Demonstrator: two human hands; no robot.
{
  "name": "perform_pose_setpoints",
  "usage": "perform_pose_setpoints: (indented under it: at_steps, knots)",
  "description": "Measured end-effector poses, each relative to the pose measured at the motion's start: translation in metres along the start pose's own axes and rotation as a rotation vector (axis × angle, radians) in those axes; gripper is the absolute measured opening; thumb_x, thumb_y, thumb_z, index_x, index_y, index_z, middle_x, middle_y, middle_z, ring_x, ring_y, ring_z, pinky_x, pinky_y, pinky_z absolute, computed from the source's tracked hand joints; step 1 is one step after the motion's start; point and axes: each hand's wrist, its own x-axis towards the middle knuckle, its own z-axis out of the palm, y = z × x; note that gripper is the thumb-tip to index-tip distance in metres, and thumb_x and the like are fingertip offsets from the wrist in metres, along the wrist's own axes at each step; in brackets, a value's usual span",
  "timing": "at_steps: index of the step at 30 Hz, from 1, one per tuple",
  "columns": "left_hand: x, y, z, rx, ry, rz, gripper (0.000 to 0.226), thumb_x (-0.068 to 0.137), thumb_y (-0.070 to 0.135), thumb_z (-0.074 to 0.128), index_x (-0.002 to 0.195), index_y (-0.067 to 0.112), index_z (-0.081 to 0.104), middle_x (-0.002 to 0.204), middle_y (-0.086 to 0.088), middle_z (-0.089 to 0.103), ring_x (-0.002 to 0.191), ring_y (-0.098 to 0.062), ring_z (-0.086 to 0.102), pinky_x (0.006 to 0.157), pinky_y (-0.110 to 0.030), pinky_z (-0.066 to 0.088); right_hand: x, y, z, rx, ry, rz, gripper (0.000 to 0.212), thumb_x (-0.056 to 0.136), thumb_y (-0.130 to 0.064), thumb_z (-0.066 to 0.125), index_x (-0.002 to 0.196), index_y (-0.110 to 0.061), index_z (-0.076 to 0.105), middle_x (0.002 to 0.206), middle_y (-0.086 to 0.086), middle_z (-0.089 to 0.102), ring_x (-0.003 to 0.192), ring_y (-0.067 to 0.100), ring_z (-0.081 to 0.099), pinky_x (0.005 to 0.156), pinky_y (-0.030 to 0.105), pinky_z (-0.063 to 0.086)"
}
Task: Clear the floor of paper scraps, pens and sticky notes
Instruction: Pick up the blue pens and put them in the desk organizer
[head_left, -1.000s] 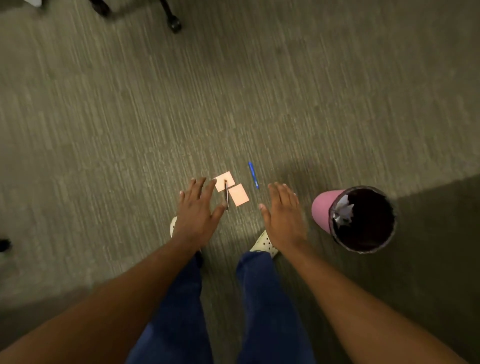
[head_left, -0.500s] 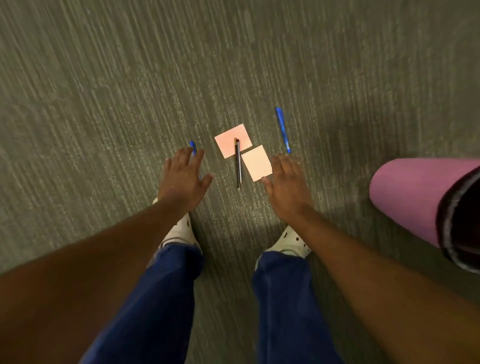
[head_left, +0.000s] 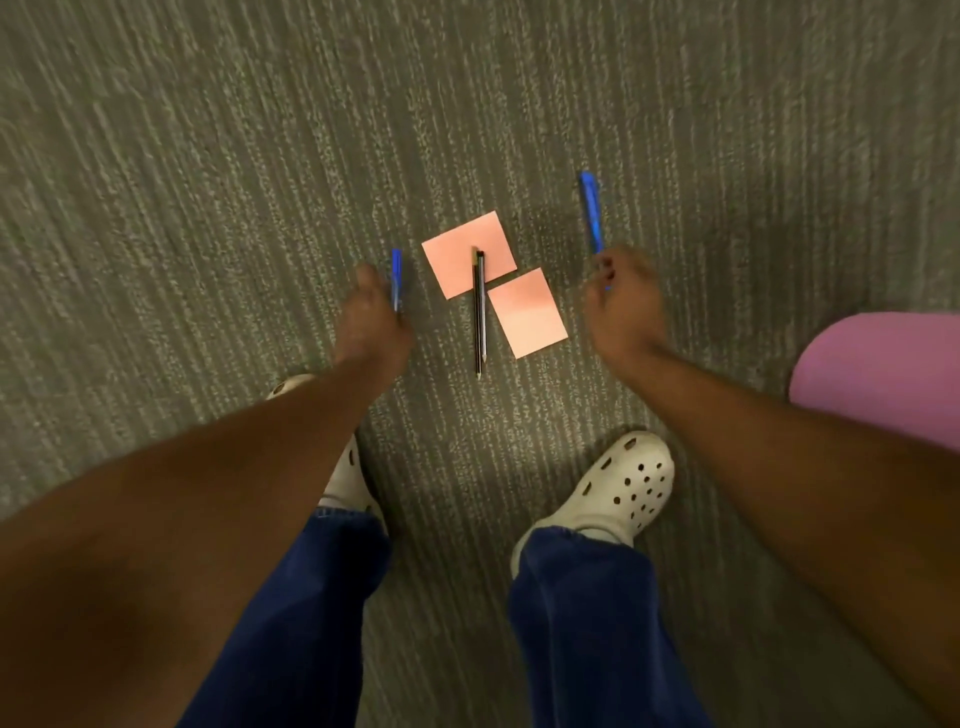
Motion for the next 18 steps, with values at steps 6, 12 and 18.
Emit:
perform_pose_setpoints:
  at_steps: [6,12,18]
  knots:
    - [-0.027,0.021,-0.007,-0.062,-0.102,0.077,0.028,0.094,0.018,0.065,0.117,0.007,0.056,0.095,-0.015,0.071,0.082,-0.034,0.069,0.065,-0.038,0.049,0.065,-0.013,-0.004,-0.023,0.017,0.170,0.025,0.096,-0.014,0.067,0.118,-0.006,0.059,0.109,0.010,0.067,0.089,0.019,0.060,0.075,0.029,0.047]
    - [-0.065,0.029,0.003,-0.185,-0.147,0.168,0.015,0.098,0.012,0.060,0.088,0.016,0.051,0.073,-0.001,0.057,0.062,-0.017,0.054,0.056,-0.029,0.037,0.085,-0.012,0.016,-0.074,-0.086,0.201,0.045,0.088,-0.014,0.081,0.124,-0.005,0.057,0.121,0.017,0.068,0.108,0.031,0.068,0.086,0.030,0.049]
    - [-0.102,0.044,-0.012,-0.319,-0.214,0.156,0.073,0.096,0.011,0.068,0.157,0.030,0.033,0.087,0.008,0.062,0.069,-0.001,0.063,0.061,-0.018,0.052,0.050,-0.013,-0.006,0.108,-0.095,0.265,0.044,0.089,-0.002,0.070,0.129,-0.014,0.056,0.109,0.010,0.072,0.084,0.018,0.067,0.064,0.023,0.051]
